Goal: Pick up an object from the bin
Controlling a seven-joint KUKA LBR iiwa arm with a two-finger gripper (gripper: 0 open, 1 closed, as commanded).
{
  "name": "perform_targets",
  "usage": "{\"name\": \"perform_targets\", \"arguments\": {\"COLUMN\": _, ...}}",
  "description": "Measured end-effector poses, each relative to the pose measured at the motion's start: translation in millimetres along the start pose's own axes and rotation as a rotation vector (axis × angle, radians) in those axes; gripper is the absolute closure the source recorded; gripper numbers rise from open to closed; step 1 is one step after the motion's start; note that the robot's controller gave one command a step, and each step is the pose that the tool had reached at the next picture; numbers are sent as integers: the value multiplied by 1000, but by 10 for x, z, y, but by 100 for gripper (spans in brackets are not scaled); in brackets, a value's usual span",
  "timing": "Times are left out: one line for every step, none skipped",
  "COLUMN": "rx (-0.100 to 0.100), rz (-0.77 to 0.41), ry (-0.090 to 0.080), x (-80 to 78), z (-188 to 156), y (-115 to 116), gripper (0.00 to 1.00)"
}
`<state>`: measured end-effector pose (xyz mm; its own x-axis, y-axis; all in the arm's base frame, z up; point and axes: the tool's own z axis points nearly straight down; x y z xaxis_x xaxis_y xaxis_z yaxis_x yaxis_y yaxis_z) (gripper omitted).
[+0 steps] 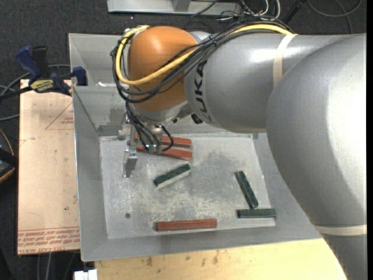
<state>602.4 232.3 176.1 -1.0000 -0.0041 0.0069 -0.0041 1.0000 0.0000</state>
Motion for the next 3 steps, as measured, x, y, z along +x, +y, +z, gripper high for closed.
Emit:
{"name": "perform_targets", "arguments": {"rx": -2, "rz": 3, "ry": -8, "x": -19, "z": -53, "y": -10, "gripper": 0}}
{"name": "perform_targets", "arguments": {"rx": -5, "rz": -98, "ry": -14, "x": -222, "z": 88, "y": -185, "gripper": 0}}
{"name": "perform_targets", "arguments": {"rx": 0, "rz": -229, "ry": -10, "x": -164, "z": 616, "y": -611, "gripper": 0}}
